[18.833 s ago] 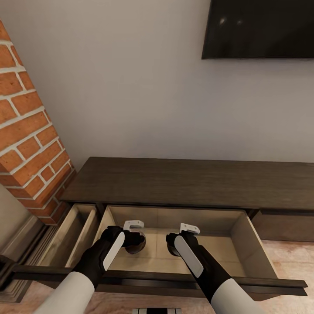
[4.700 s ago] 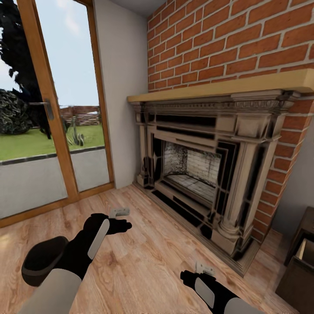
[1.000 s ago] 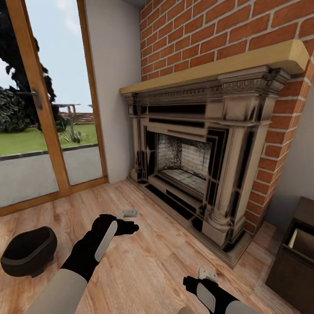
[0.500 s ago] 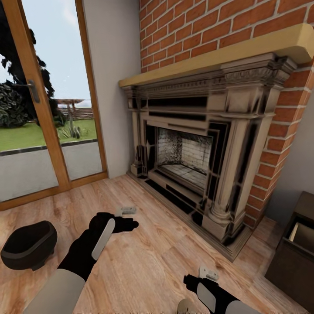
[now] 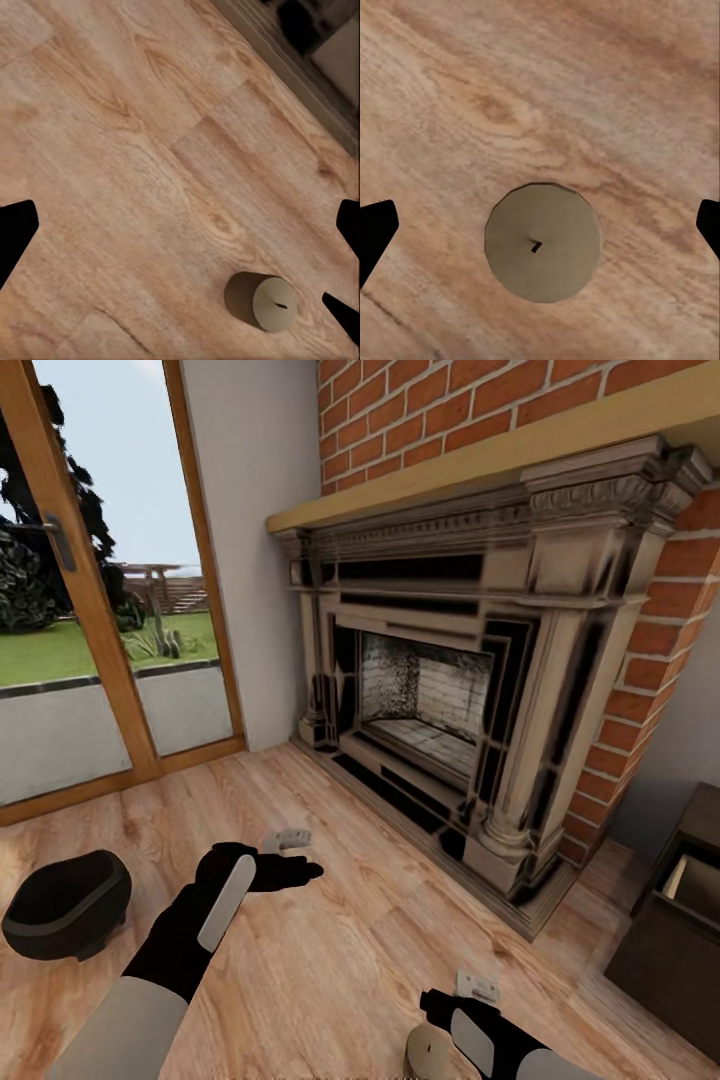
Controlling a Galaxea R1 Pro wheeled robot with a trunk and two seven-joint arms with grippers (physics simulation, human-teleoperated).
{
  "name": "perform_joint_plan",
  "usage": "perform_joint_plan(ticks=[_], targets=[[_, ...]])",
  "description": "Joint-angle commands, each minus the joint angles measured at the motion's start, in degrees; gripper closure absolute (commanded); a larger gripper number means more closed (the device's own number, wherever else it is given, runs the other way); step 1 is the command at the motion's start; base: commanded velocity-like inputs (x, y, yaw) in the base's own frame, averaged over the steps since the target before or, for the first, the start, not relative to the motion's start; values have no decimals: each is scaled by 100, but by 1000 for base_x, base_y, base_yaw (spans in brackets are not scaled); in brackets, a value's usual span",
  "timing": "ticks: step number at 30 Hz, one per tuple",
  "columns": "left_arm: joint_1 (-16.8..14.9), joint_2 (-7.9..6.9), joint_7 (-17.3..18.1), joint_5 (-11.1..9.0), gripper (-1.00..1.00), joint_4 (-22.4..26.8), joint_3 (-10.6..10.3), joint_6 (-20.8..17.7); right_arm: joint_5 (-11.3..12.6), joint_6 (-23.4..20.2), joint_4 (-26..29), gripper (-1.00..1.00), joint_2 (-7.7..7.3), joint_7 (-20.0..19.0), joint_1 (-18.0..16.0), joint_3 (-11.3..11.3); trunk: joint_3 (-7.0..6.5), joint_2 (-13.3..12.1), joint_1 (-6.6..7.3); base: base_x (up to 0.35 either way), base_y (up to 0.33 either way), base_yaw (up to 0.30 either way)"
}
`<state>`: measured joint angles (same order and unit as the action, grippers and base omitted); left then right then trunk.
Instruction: Place each of the two pumpkins and all three candles from the living room inside a cabinet in the living room (use any cabinet), then make sure every cabinet is closed, and position the cauldron so it is next to a table in the living room.
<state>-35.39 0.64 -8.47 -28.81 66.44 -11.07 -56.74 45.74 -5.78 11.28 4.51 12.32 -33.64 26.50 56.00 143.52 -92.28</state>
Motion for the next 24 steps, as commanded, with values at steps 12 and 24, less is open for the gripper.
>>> perform_joint_plan(ticks=[12,24], targets=[[-3,-725,-58,-1966,-100,6,-16,-22,31,-28,15,-100,-2,42,-2,48,272,19,-29,0,0,0],[-3,-1101,-52,-3038,-100,8,-95,-21,30,12,13,-100,-2,42,-2,56,538,35,-60,0,0,0]])
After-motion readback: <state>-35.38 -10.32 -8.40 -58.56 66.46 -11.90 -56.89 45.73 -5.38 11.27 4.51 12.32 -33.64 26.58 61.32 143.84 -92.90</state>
